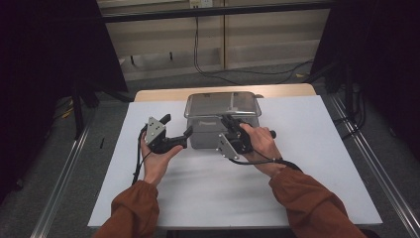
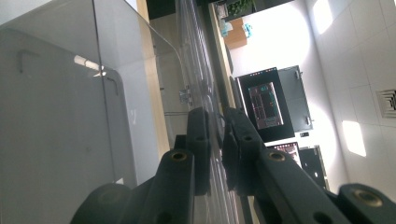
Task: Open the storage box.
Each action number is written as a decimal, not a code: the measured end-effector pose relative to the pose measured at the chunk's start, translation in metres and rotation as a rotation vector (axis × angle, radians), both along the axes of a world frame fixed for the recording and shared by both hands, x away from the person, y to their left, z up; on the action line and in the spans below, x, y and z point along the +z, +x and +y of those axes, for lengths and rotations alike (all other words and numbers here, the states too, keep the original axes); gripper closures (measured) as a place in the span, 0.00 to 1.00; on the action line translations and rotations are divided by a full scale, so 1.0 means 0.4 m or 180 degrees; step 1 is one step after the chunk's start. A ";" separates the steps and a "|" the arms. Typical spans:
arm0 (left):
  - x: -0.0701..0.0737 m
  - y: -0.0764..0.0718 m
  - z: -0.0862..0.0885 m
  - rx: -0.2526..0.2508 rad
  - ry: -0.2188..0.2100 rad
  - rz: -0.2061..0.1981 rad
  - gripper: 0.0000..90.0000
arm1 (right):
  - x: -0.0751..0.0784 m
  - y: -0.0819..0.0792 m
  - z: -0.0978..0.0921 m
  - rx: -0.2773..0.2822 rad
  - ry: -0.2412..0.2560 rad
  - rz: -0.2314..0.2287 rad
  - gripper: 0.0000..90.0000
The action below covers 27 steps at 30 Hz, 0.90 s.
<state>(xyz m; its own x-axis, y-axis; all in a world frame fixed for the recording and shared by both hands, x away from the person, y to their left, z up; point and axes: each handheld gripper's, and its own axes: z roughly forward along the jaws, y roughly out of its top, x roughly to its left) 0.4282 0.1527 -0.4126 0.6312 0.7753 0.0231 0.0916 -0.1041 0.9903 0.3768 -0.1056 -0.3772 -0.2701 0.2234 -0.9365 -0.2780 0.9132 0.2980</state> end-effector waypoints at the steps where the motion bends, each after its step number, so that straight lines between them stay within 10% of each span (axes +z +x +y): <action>1: -0.002 0.002 -0.001 0.0009 0.0033 -0.0016 0.10 | -0.002 -0.001 0.000 0.0001 0.0008 -0.0001 0.90; 27: 0.004 0.028 -0.046 -0.0106 0.0322 -0.0224 0.43 | -0.030 -0.004 -0.008 0.0042 0.0141 0.0083 0.87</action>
